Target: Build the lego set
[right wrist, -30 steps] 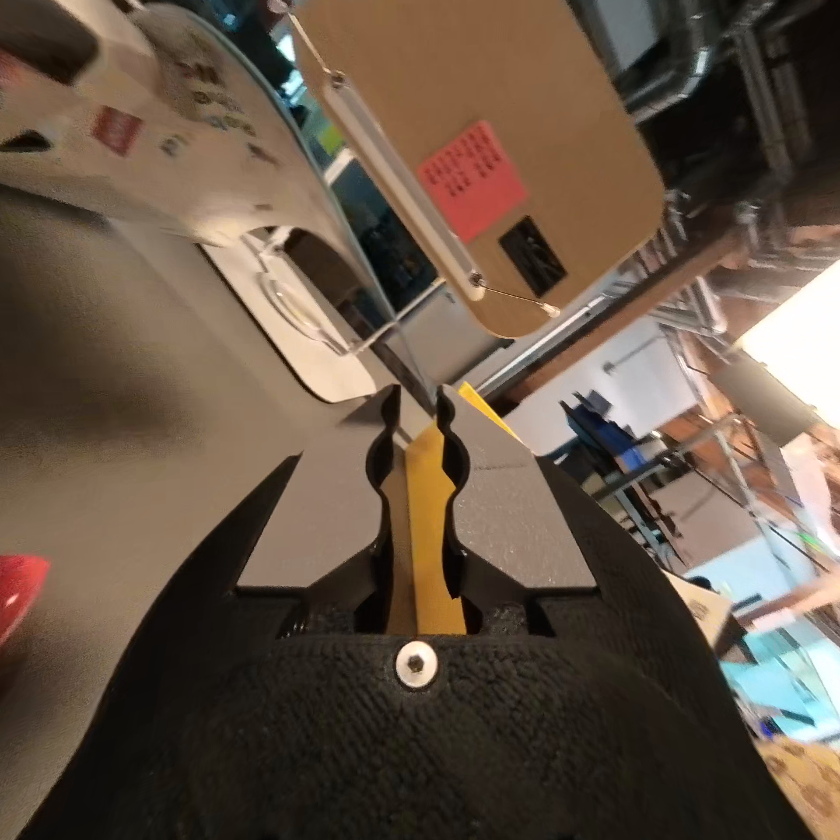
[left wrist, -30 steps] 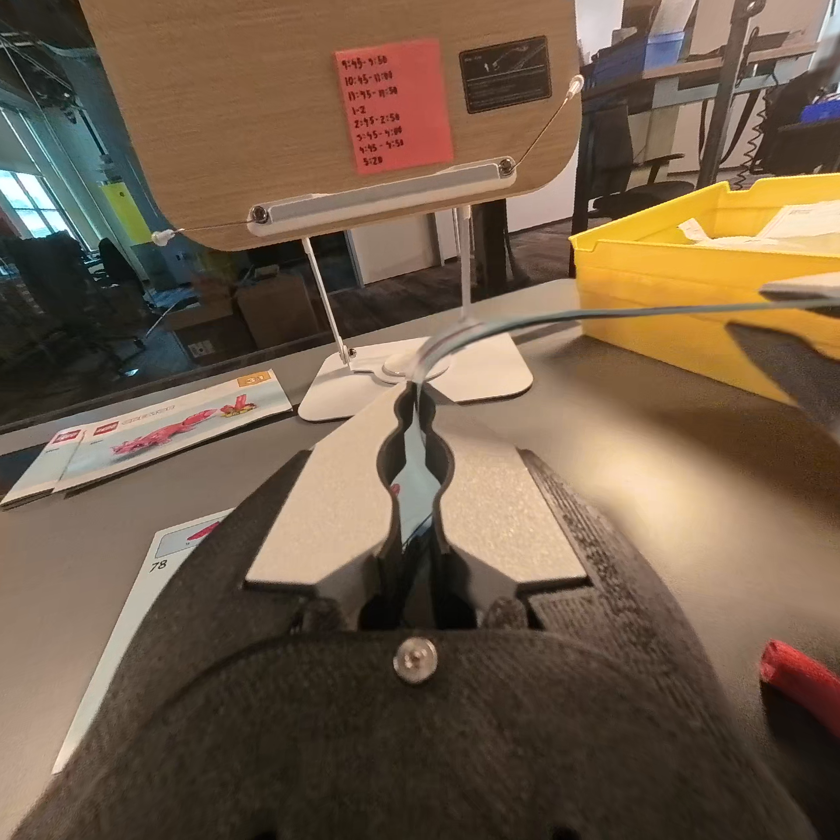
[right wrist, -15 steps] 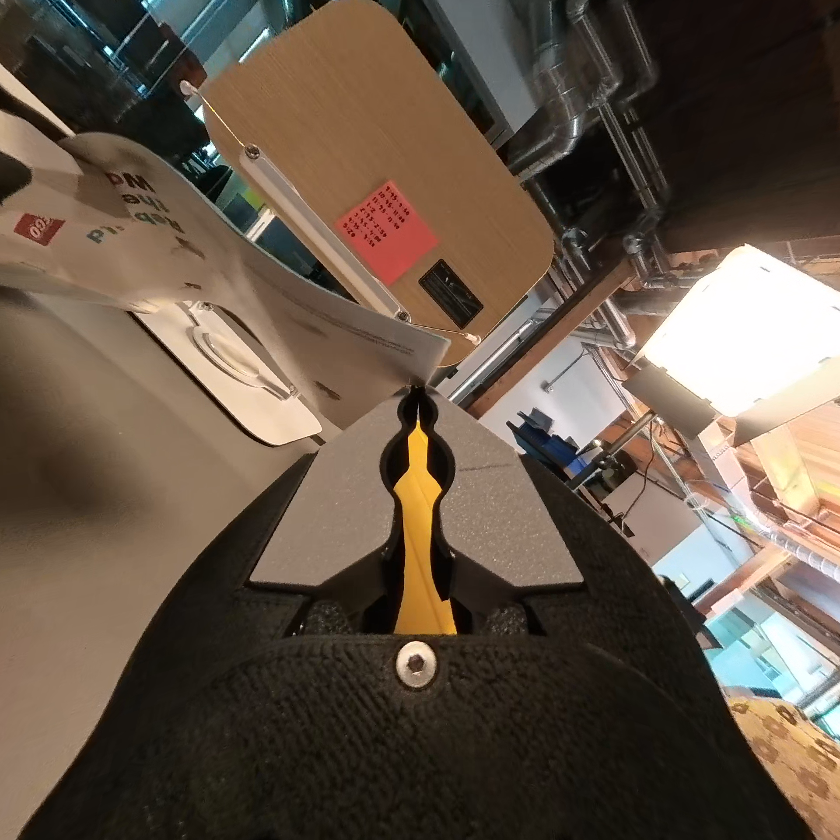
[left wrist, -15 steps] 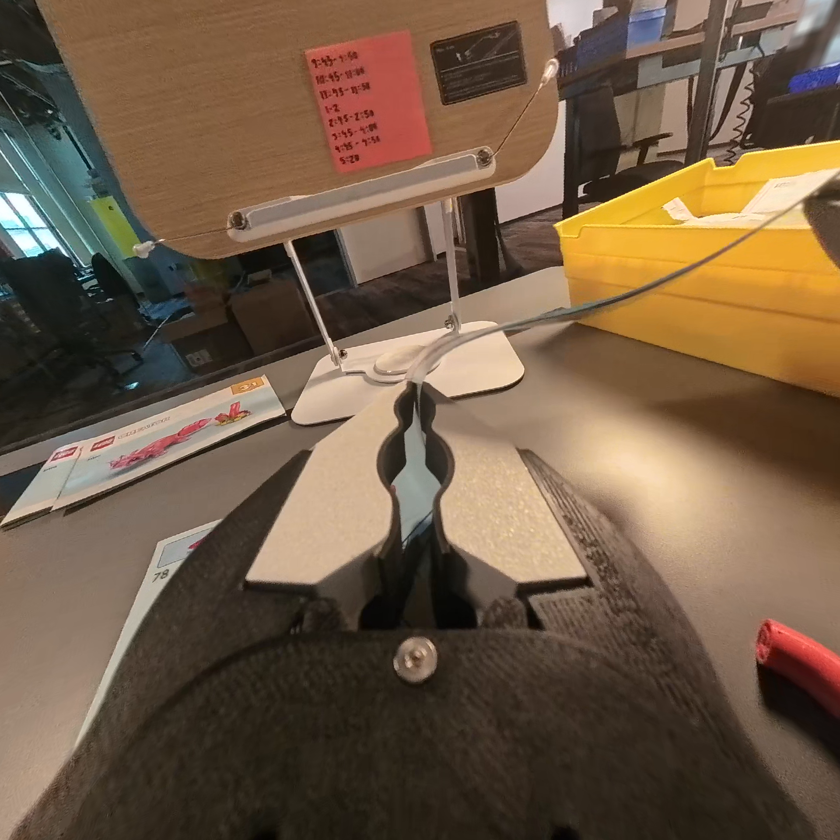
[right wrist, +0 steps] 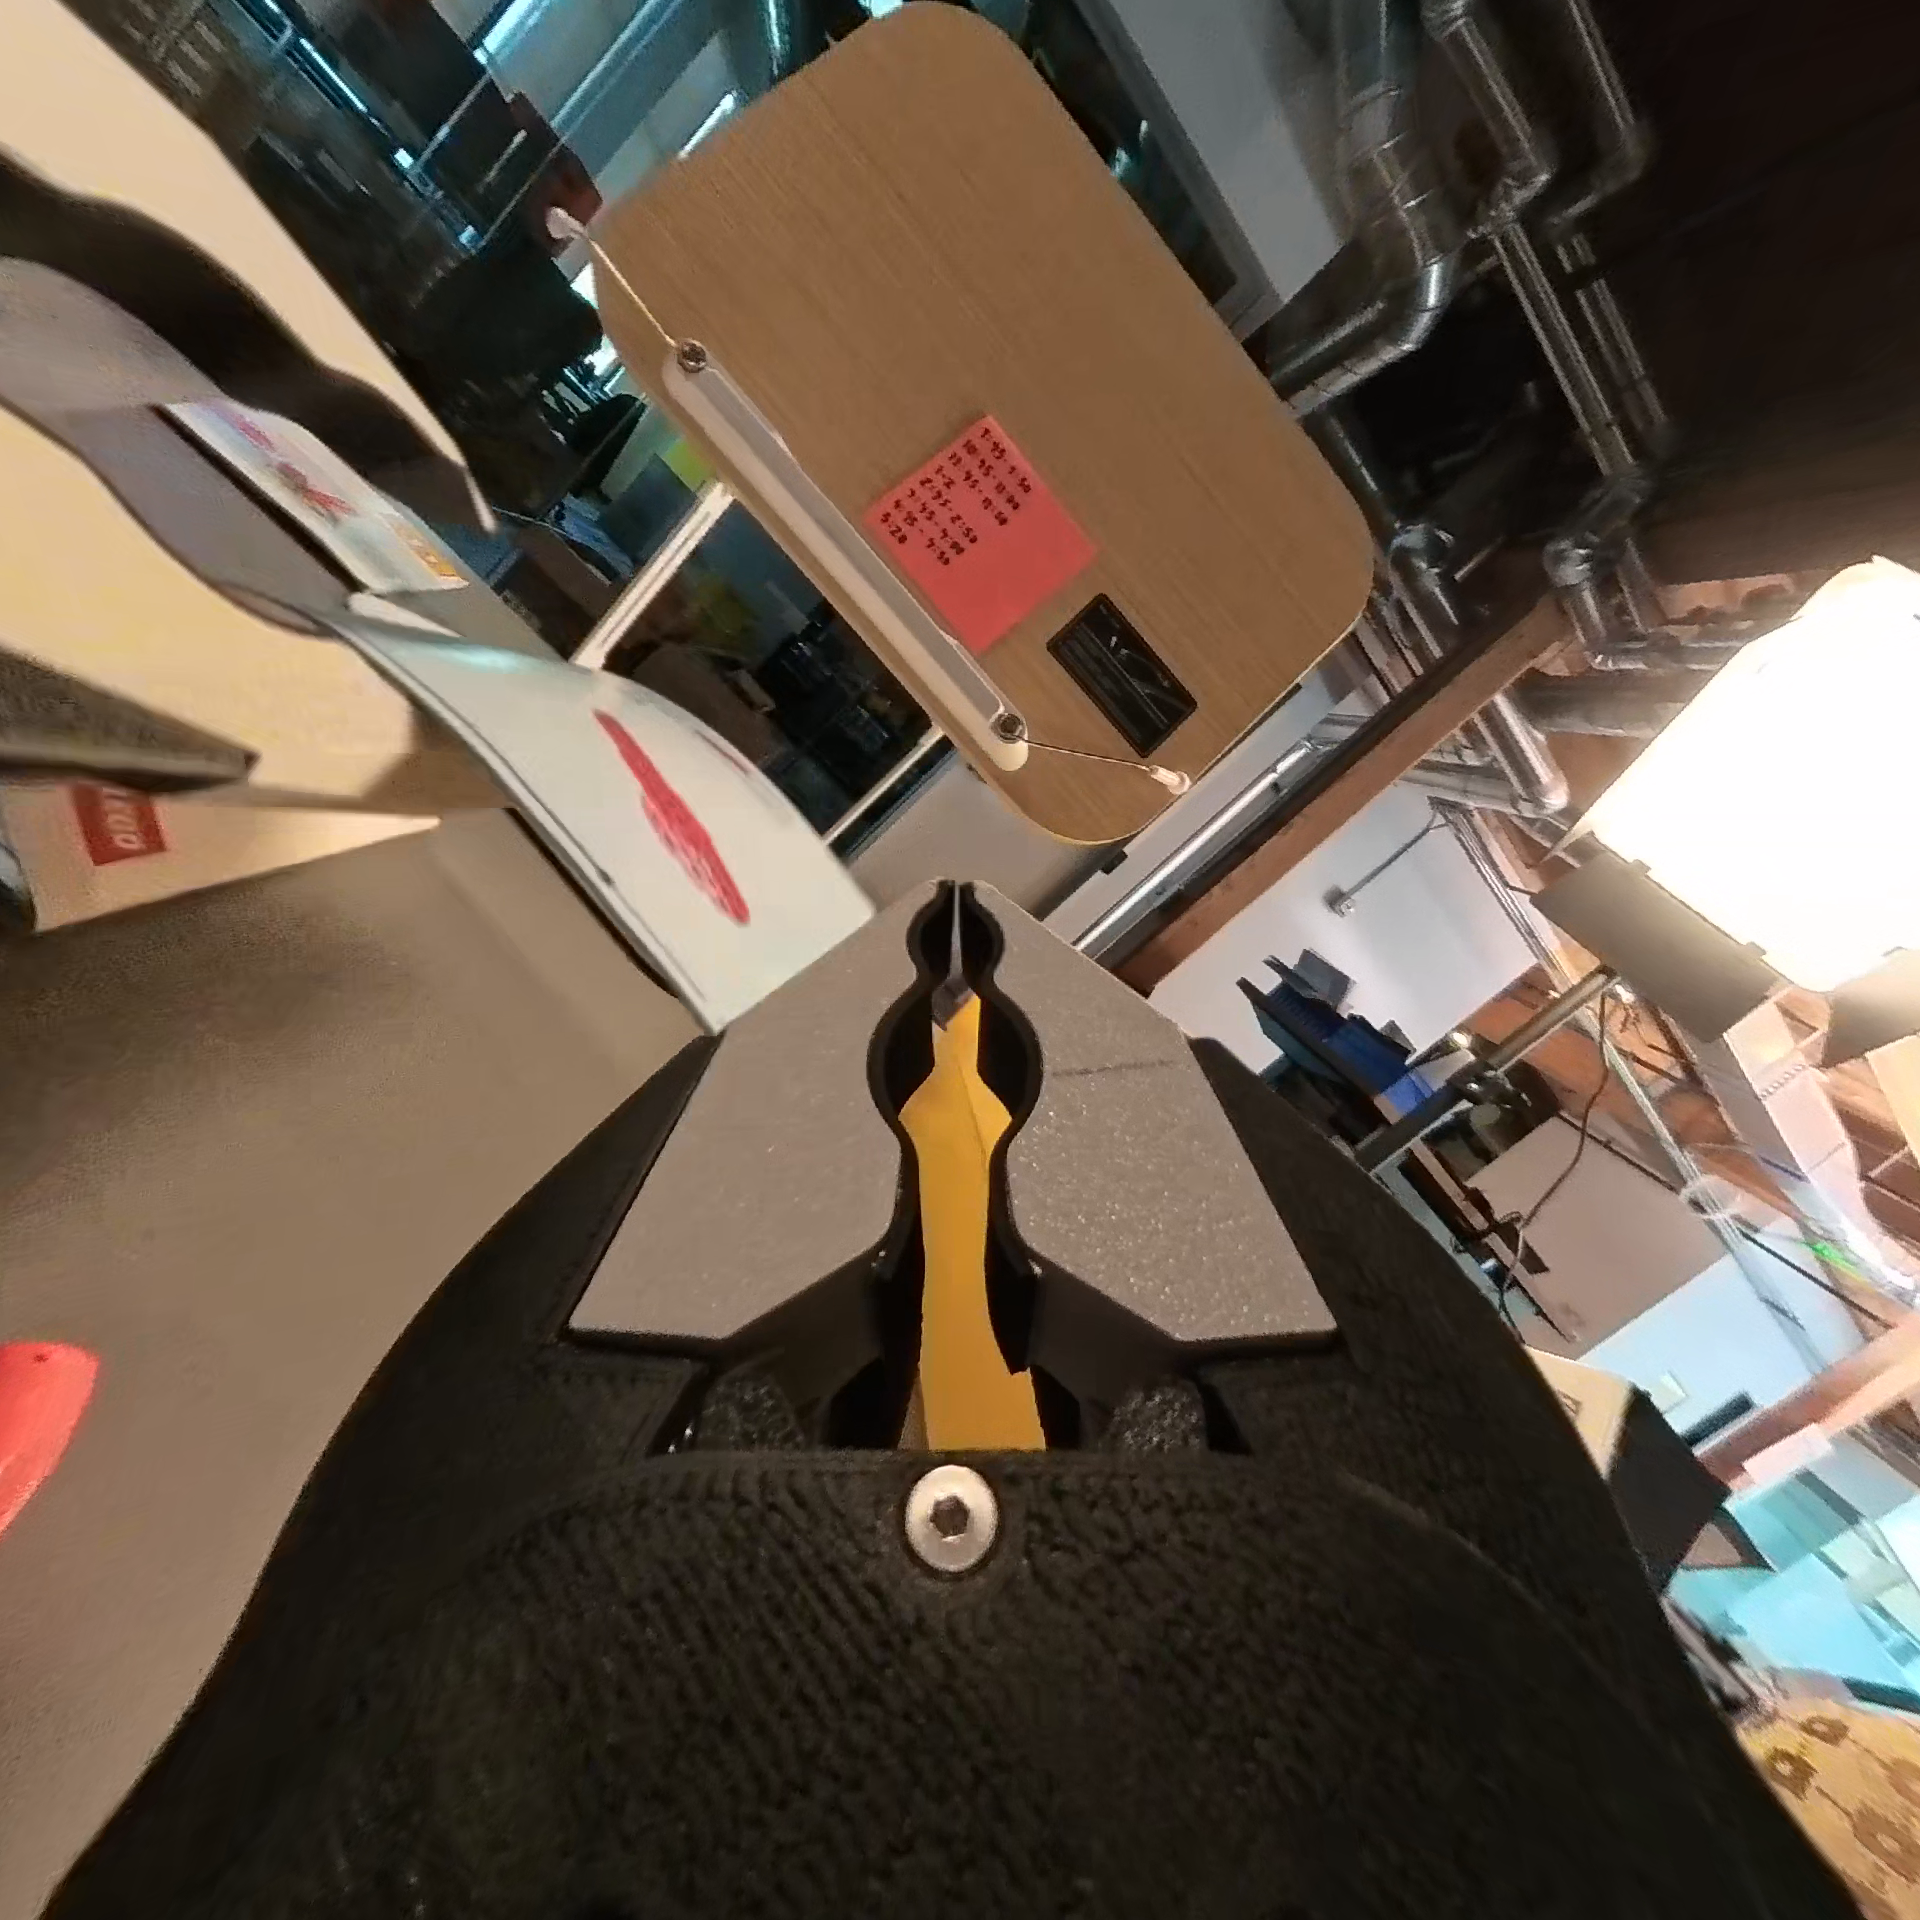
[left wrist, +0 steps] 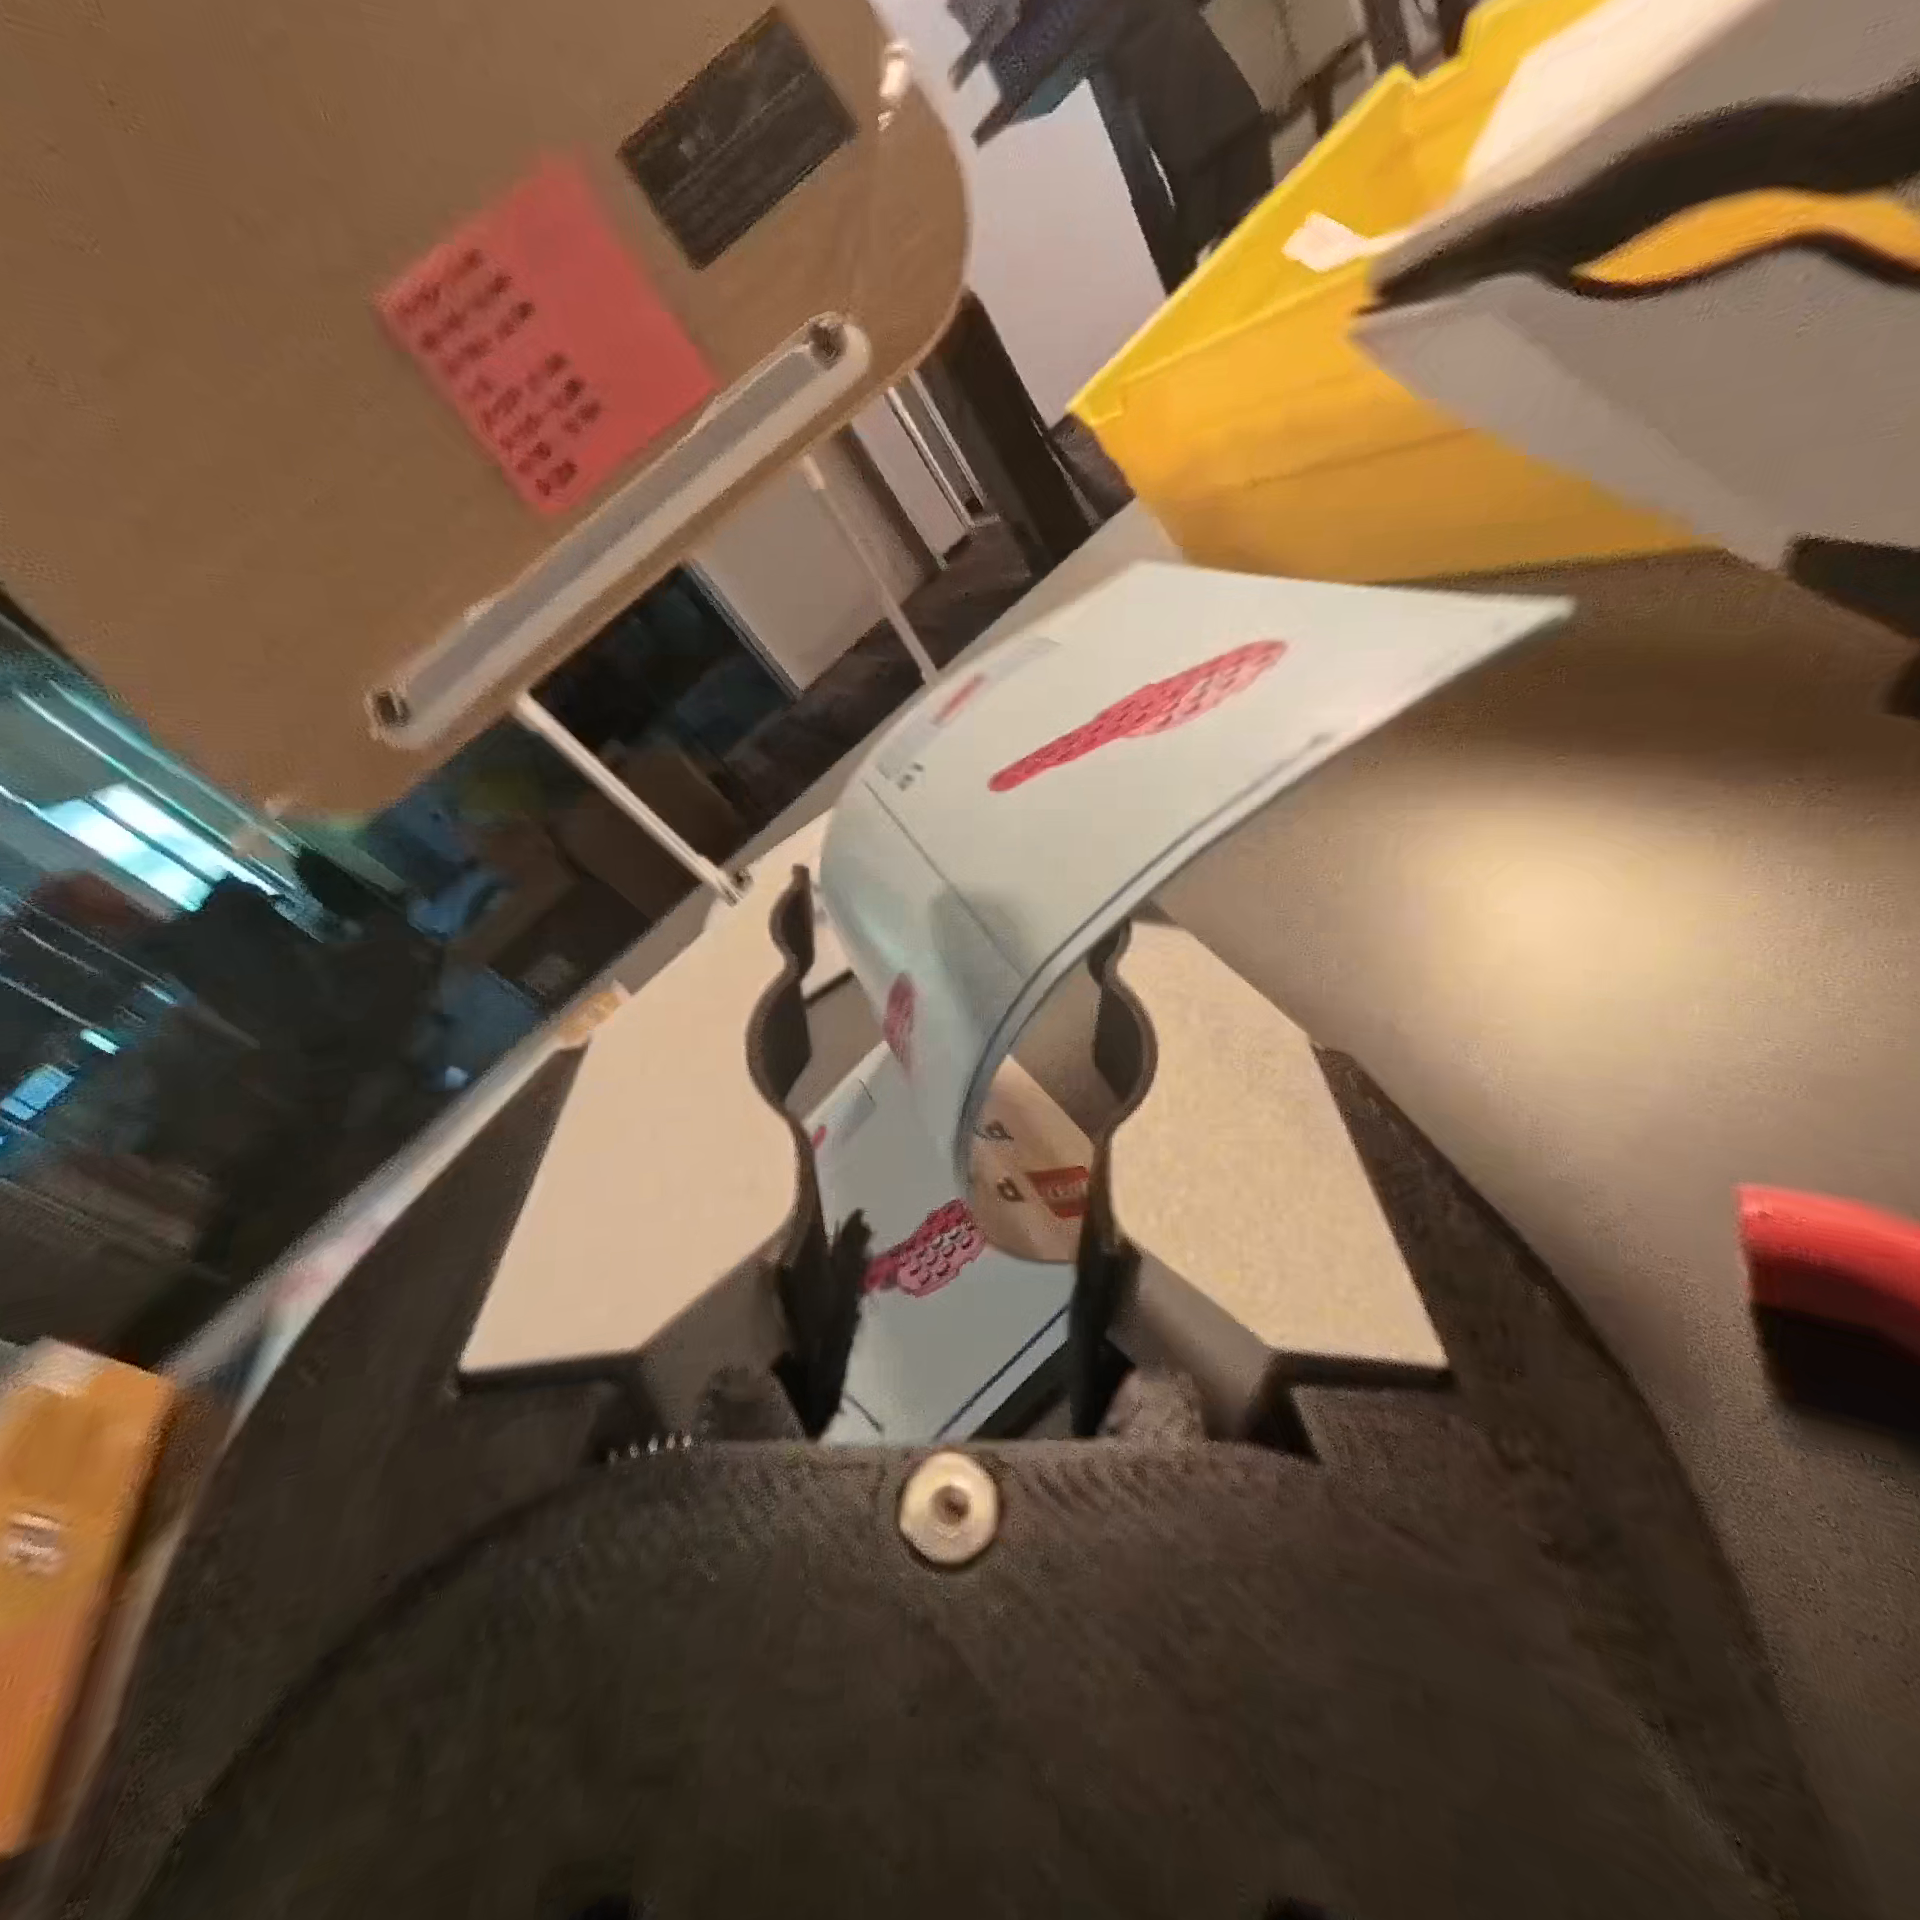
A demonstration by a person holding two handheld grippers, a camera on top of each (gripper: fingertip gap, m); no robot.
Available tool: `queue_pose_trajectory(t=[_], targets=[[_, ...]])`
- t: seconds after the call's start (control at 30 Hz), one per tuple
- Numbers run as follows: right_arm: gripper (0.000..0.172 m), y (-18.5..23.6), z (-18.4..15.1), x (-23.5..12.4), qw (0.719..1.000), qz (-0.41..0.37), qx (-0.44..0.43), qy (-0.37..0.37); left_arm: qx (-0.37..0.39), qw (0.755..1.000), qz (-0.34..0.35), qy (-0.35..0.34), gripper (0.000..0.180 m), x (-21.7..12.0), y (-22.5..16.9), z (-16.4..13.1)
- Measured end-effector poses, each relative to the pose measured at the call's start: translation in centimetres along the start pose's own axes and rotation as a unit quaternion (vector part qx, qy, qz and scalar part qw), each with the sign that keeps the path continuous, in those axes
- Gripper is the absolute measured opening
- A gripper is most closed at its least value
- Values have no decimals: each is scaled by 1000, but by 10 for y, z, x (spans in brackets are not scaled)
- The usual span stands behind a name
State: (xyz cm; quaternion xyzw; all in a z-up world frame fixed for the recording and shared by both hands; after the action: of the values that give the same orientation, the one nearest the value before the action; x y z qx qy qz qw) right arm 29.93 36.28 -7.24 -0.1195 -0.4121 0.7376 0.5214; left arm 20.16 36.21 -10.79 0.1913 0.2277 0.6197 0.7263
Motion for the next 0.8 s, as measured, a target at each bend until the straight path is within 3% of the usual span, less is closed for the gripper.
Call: queue_pose_trajectory(t=[0.17, 0.23, 0.27, 0.37, 0.47, 0.57, 0.67, 0.8], targets=[[0, 5, -2, 1, 1000, 16, 4, 4, 175, 984, 23, 3, 36, 1, -18, 3], [0, 6, 0, 0, 1000, 24, 14, -4, 203, 978, 39, -4, 20, 0, -19, 7], [0, 6, 0, 0, 1000, 25, 15, -5, 205, 978, 46, -8, 4, -1, -17, 7], [6, 13, 6, -3, 998, 55, 28, -30, 163, 984, 66, -11, 0, -3, -5, 8], [20, 29, 26, -15, 984, 132, 62, -107, 40, 997, 69, -17, 0, -5, 12, 7], [33, 33, 32, -17, 981, 143, 48, -119, -38, 997, 68, -18, 0, -7, 25, 1], [32, 35, 27, -15, 987, 124, 8, -103, -42, 996, 71, -21, 0, -7, 27, 1], [15, 25, 20, -9, 994, 76, -24, -73, -40, 997, 68, -25, 0, -7, 25, 3]])
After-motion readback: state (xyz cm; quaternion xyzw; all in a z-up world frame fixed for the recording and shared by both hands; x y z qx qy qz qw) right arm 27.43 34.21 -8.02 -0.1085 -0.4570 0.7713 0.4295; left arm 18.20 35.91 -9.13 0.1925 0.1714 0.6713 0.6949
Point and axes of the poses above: each gripper's, where its closed fingertips meet, x out along the fingers, z out of its top, y = z × x across the jaws, the point moved 2 cm from there along -x, back along the fingers, and after that the axes turned 1 degree about -z, right-handed, at the moved point
